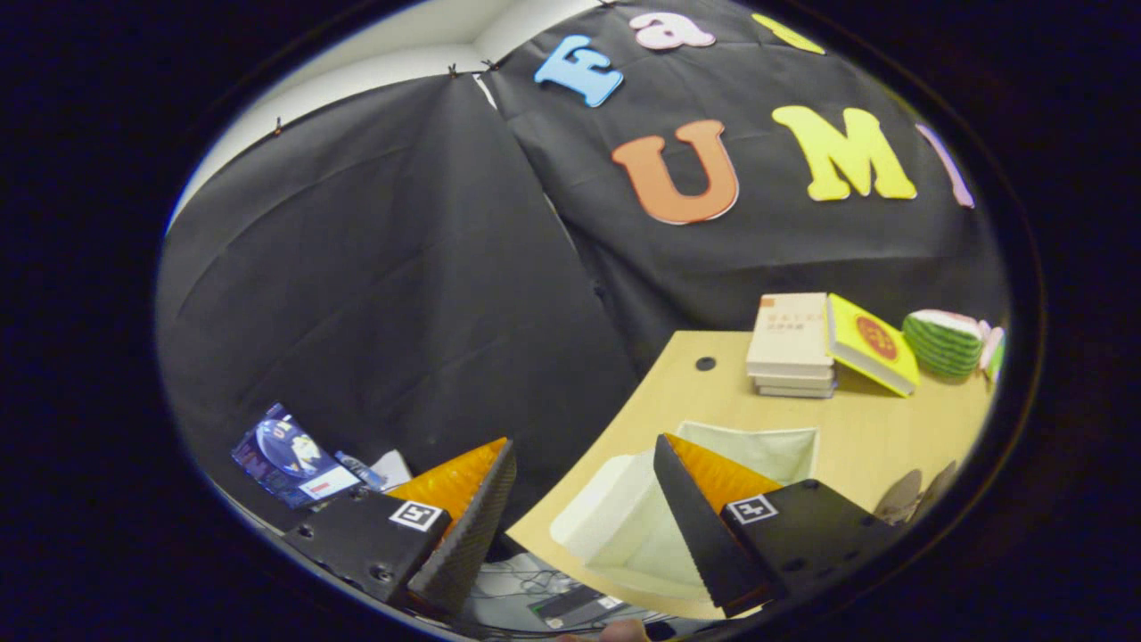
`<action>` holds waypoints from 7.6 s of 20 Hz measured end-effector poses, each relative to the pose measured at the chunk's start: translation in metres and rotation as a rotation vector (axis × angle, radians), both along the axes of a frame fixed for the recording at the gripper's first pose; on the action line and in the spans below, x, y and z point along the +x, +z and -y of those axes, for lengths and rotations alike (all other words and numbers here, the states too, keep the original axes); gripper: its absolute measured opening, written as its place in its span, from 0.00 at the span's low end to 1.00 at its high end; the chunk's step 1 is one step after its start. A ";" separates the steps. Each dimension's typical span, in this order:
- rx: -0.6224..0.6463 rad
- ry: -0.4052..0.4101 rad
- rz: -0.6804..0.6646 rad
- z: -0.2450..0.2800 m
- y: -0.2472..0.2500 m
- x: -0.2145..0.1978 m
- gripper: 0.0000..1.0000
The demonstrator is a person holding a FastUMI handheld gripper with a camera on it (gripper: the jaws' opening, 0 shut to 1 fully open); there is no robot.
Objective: Open the storage box then place both shoes into the box .Put the left shoe in first, then the right shoe, with the right side of both shoes facing outward in a uniform manner.
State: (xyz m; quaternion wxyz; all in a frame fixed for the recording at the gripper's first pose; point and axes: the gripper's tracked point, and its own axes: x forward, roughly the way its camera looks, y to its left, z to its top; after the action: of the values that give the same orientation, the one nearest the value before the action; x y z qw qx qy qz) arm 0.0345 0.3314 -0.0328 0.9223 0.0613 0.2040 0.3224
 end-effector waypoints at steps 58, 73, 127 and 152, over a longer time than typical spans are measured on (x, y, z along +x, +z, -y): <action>-0.090 -0.330 -1.032 0.382 -0.323 0.036 0.13; 0.040 -0.210 -0.908 0.277 -0.157 -0.011 0.06; 0.003 -0.205 -0.739 0.122 -0.099 0.013 0.92; -0.294 -0.398 -0.841 0.517 -0.266 0.021 0.92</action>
State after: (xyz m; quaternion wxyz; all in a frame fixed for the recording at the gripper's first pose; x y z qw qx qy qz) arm 0.0556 -0.1854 -0.2992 0.8026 0.0934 0.5866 0.0547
